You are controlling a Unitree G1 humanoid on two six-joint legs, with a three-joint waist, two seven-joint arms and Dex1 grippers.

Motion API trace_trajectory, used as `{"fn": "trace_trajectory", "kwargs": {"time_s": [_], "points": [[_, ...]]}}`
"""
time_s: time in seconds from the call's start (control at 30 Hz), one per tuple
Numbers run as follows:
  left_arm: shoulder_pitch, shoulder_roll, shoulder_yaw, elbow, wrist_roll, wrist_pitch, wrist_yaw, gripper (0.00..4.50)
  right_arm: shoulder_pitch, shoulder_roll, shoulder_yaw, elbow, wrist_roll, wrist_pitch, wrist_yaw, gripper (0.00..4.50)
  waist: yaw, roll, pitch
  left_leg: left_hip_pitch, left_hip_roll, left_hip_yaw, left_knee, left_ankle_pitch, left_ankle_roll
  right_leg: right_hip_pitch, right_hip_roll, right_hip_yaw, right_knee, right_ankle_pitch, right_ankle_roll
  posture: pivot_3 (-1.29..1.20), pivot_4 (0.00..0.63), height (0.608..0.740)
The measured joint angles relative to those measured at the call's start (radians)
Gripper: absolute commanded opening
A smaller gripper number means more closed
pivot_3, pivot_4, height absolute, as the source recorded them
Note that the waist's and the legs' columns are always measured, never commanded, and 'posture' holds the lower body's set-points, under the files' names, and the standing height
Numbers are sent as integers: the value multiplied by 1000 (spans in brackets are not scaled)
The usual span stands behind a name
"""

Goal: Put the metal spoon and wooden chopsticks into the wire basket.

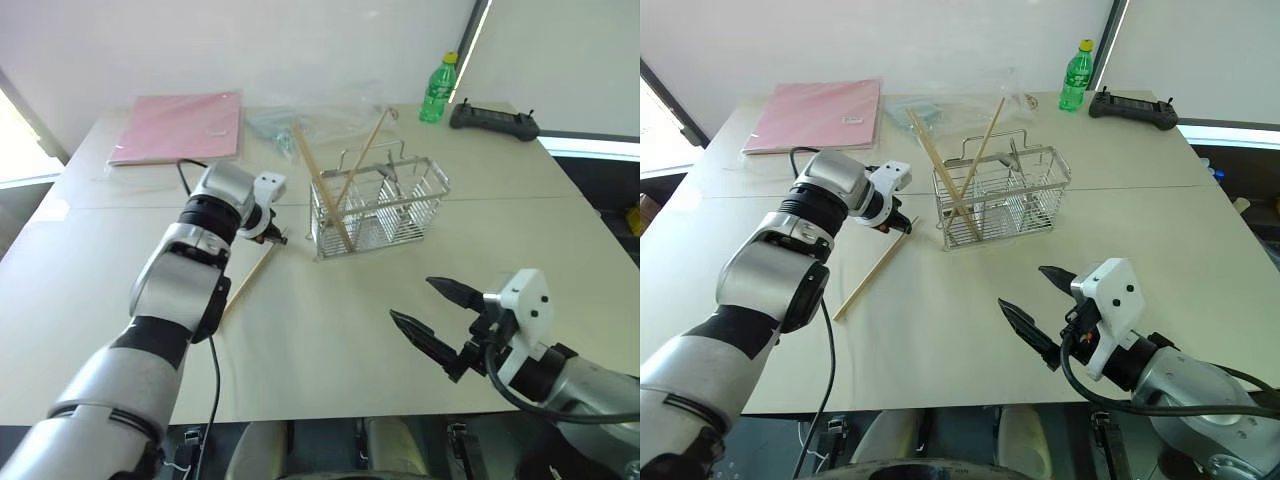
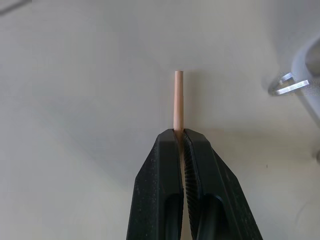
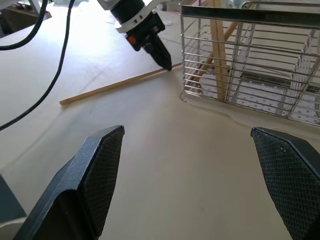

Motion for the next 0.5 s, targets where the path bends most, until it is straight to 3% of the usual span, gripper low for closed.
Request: {"fn": "trace_trajectory", "kwargs": {"time_s": [0.27, 0.4, 0.5], "points": [[-79, 105, 196, 73, -67, -321, 202, 83, 7, -57, -82, 24, 53, 44, 88, 4175, 0, -2, 1, -2, 0, 1, -2, 0, 0, -2, 0, 0, -1, 1, 1, 0, 150, 722], [-123, 186, 285, 79, -119, -467, 191, 83, 19, -73, -132, 42, 75, 64, 126, 4175, 0, -3, 2, -2, 0, 1, -1, 0, -1, -2, 0, 0, -1, 1, 1, 0, 150, 722], [-239, 233, 387, 75, -221, -523, 82, 83, 20, -80, -163, 45, 91, 82, 148, 4175, 3, -8, 5, -3, 0, 0, -1, 0, -1, -3, 0, 0, -1, 1, 1, 0, 150, 722]]}}
